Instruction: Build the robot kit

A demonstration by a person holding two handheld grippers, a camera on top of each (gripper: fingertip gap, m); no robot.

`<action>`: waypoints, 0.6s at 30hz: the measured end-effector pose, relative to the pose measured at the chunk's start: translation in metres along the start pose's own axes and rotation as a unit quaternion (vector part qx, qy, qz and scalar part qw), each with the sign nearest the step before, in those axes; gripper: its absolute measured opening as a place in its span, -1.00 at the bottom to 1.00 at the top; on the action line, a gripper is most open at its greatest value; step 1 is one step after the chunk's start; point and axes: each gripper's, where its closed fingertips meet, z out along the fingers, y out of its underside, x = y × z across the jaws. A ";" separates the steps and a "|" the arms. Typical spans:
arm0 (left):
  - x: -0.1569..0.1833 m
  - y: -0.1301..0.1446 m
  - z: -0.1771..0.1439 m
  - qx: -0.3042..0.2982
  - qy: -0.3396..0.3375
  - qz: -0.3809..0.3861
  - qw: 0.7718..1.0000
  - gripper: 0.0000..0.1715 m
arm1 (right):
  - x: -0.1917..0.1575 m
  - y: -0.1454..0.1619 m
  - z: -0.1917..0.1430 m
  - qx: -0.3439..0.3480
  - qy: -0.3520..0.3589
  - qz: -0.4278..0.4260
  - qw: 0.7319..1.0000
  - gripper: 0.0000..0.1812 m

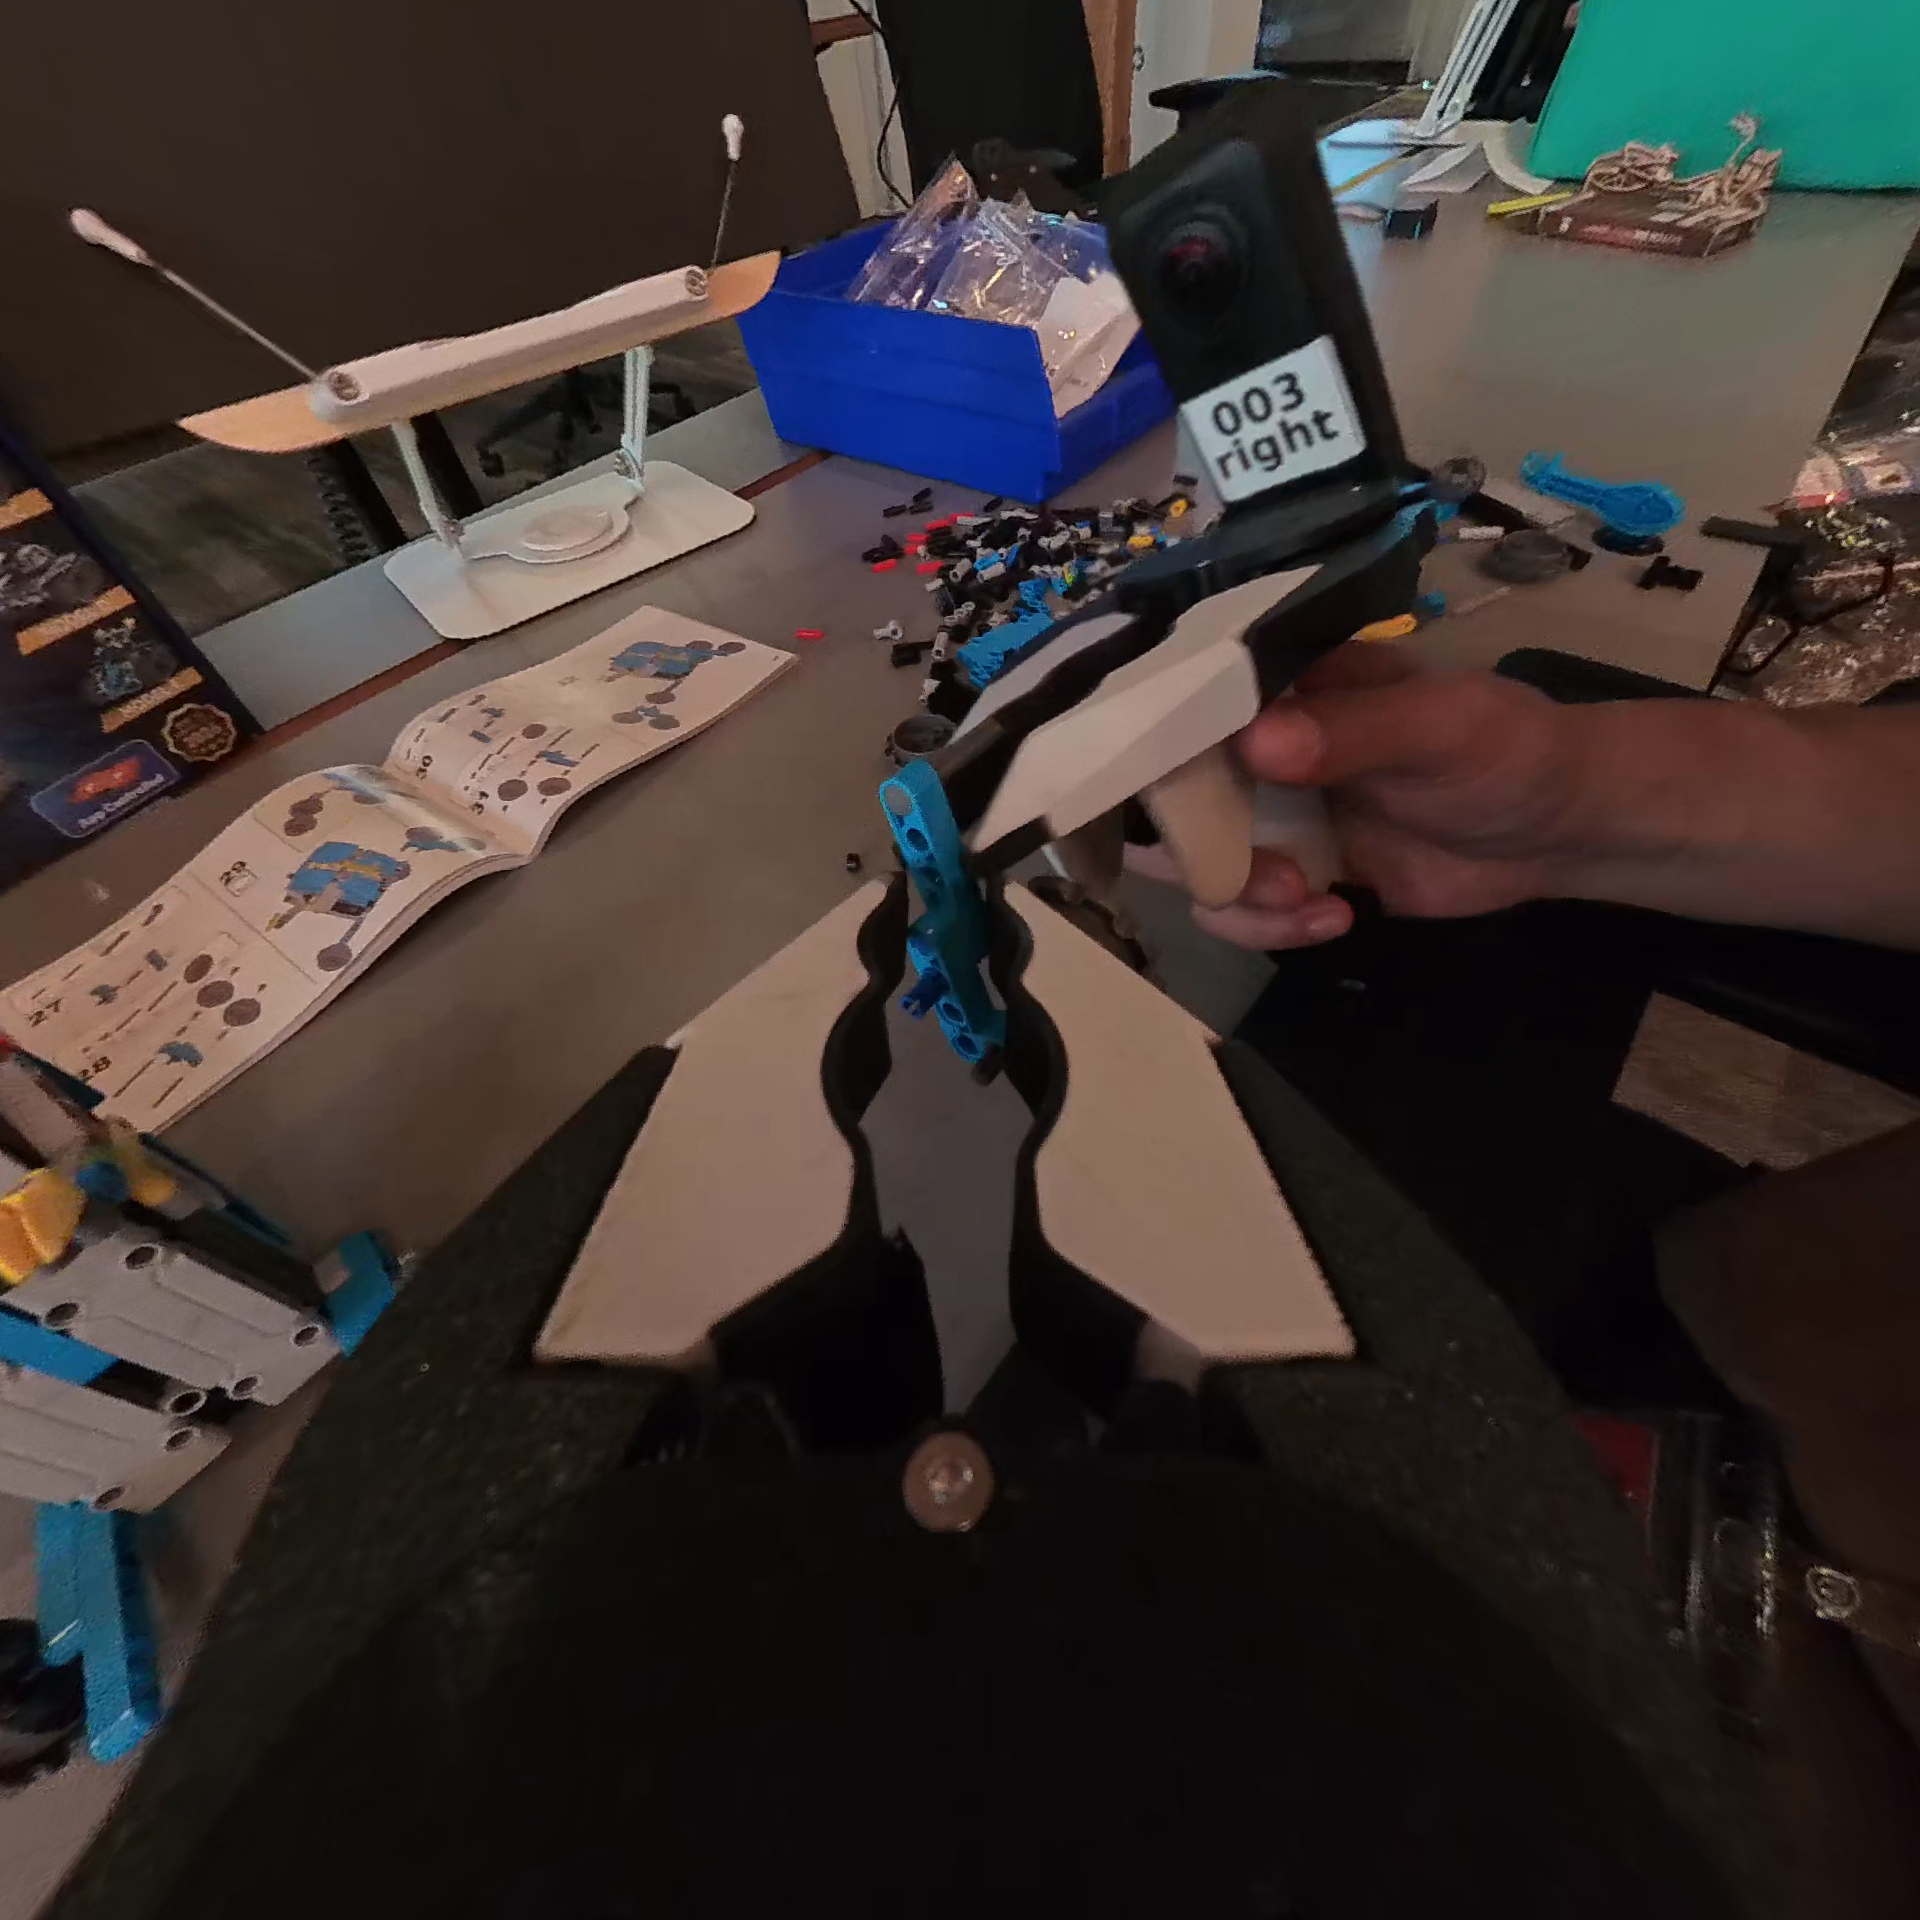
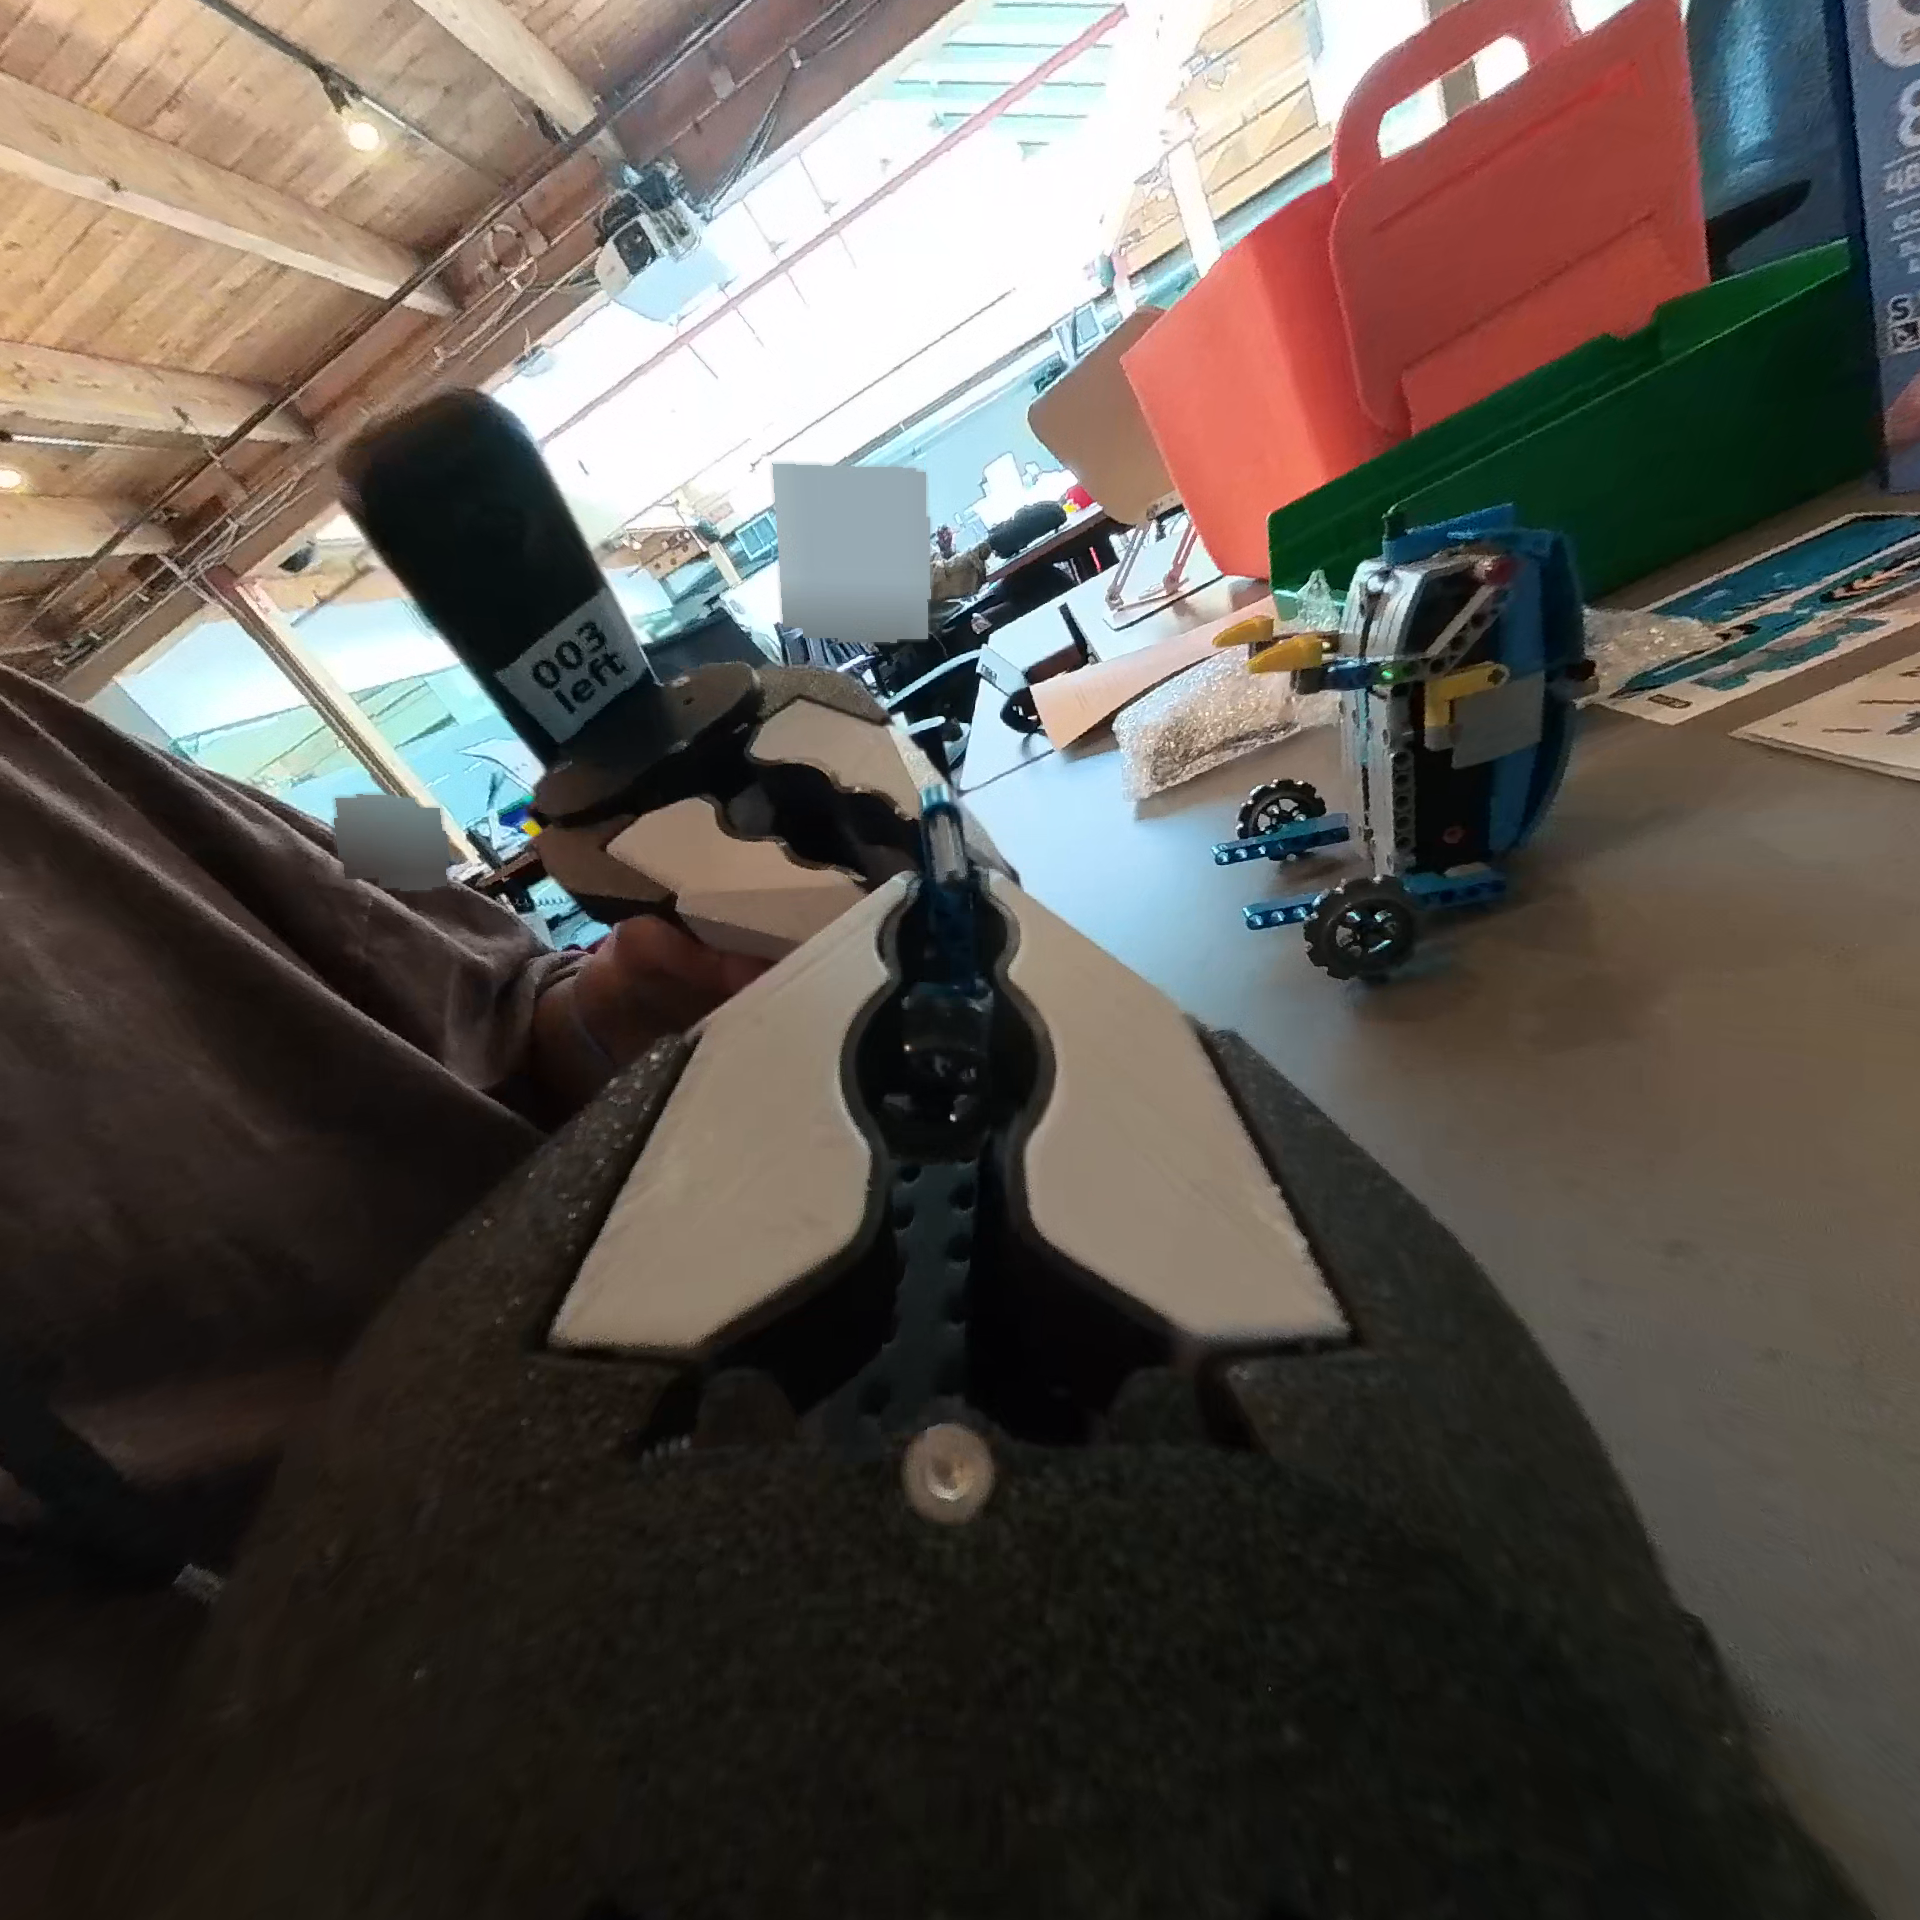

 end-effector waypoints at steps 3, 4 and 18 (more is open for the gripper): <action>-0.006 -0.001 -0.003 0.015 0.009 -0.025 1.000 -0.84 | 0.002 -0.009 -0.008 0.020 0.008 -0.009 1.000 -0.71; -0.007 -0.003 -0.005 0.026 0.019 -0.039 0.999 -0.84 | 0.000 -0.014 -0.011 0.034 0.000 -0.006 0.999 -0.72; -0.019 -0.012 -0.008 0.068 0.022 -0.106 0.992 -0.82 | 0.000 0.024 0.019 -0.054 0.021 0.003 0.998 -0.50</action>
